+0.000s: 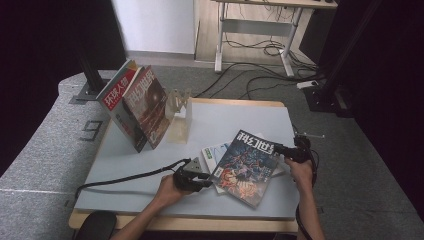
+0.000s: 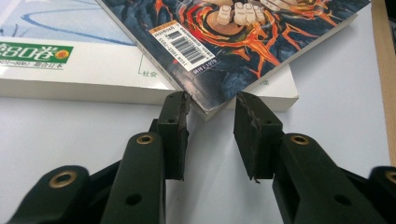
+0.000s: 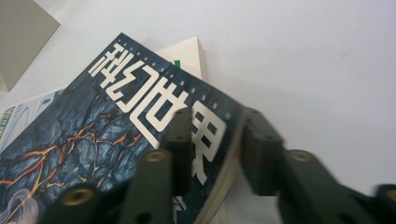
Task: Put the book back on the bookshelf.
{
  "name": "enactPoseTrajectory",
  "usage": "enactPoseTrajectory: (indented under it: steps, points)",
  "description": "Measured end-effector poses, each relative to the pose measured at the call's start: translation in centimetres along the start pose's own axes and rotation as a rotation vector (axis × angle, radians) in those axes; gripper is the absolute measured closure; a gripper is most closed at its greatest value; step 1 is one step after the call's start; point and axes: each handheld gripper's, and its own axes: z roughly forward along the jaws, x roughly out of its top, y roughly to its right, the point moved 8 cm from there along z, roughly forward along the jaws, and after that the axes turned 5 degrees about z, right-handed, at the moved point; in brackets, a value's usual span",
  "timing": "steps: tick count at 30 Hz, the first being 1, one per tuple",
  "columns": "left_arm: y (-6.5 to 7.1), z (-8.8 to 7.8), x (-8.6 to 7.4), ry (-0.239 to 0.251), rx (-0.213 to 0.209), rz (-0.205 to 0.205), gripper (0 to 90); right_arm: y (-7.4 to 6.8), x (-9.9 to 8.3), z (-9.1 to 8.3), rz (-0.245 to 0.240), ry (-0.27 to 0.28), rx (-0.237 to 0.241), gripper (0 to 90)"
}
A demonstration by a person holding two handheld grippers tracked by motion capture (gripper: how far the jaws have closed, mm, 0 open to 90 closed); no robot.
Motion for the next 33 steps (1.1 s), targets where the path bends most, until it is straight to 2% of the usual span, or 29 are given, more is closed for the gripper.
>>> enactPoseTrajectory:
  steps: [1, 2, 3, 4, 5, 7, 8, 9, 11, 14, 15, 18, 19, 21, 22, 24, 25, 26, 30, 31, 32, 33]
  points:
    - [-0.1, 0.0, 0.1, -0.001, 0.013, -0.019, 60.2, -0.3, 0.2, -0.3, -0.01, 0.011, -0.002, 74.2]
    - [-0.1, 0.0, 0.1, -0.001, 0.013, -0.019, 55.6, -0.3, 0.2, -0.3, -0.01, 0.011, -0.002, 74.2]
    - [-0.3, -0.1, 0.1, -0.003, 0.024, -0.026, 55.6, -0.5, 0.2, -0.4, -0.024, 0.021, -0.005, 75.9]
    - [-0.4, -0.2, 0.2, -0.007, 0.031, -0.025, 49.4, -0.7, 0.3, -0.6, -0.034, 0.028, -0.009, 77.2]
    - [-0.7, -0.5, 0.2, -0.019, 0.054, -0.023, 40.2, -1.2, 0.4, -0.8, -0.059, 0.044, -0.02, 79.3]
    - [-0.8, -0.6, 0.3, -0.024, 0.054, -0.022, 34.1, -1.5, 0.4, -1.0, -0.078, 0.056, -0.03, 80.4]
    - [-0.8, -0.7, 0.4, -0.021, 0.049, -0.029, 34.1, -1.5, 0.4, -1.0, -0.078, 0.056, -0.03, 80.4]
    - [-0.9, -0.9, 0.5, -0.021, 0.05, -0.034, 29.3, -1.7, 0.5, -1.1, -0.084, 0.066, -0.034, 81.1]
    - [-0.9, -1.1, 0.7, -0.011, 0.03, -0.049, 27.9, -1.9, 0.5, -1.2, -0.092, 0.076, -0.036, 81.4]
    - [-1.1, -1.2, 0.9, -0.005, 0.03, -0.059, 27.7, -2.2, 0.5, -1.4, -0.097, 0.09, -0.031, 81.7]
    - [-1.4, -1.3, 1.2, 0.004, 0.017, -0.079, 27.8, -2.6, 0.7, -1.7, -0.113, 0.099, -0.029, 81.8]
    - [-1.7, -1.4, 1.5, 0.019, 0.004, -0.094, 28.4, -3.1, 0.8, -2.0, -0.13, 0.112, -0.028, 81.9]
    - [-2.0, -1.5, 1.9, 0.041, -0.008, -0.114, 29.0, -3.6, 0.9, -2.4, -0.152, 0.121, -0.032, 82.0]
    - [-2.3, -1.5, 2.1, 0.052, -0.012, -0.126, 29.8, -4.1, 1.0, -2.7, -0.171, 0.129, -0.035, 82.0]
    - [-2.8, -1.6, 2.5, 0.078, -0.022, -0.155, 30.5, -4.3, 1.0, -2.9, -0.18, 0.132, -0.037, 82.0]
    - [-3.0, -1.7, 2.8, 0.089, -0.03, -0.167, 31.3, -4.5, 1.0, -3.1, -0.185, 0.134, -0.037, 82.1]
    - [-3.5, -1.9, 3.1, 0.102, -0.04, -0.189, 31.3, -4.8, 1.1, -3.4, -0.192, 0.14, -0.032, 82.1]
    - [-3.8, -2.1, 3.4, 0.109, -0.039, -0.194, 31.3, -5.0, 1.1, -3.6, -0.199, 0.144, -0.033, 82.1]
    - [-4.4, -2.8, 4.4, 0.099, -0.011, -0.163, 28.3, -5.5, 1.1, -4.0, -0.218, 0.156, -0.035, 82.1]
    - [-4.5, -3.3, 5.5, 0.104, 0.0, -0.138, 27.5, -5.8, 1.1, -4.2, -0.224, 0.164, -0.034, 82.1]
    - [-4.5, -3.3, 5.5, 0.104, 0.0, -0.138, 26.0, -5.8, 1.1, -4.2, -0.224, 0.164, -0.034, 82.1]
    - [-4.6, -3.5, 6.4, 0.11, -0.006, -0.135, 24.5, -6.2, 1.2, -4.5, -0.231, 0.173, -0.032, 82.1]
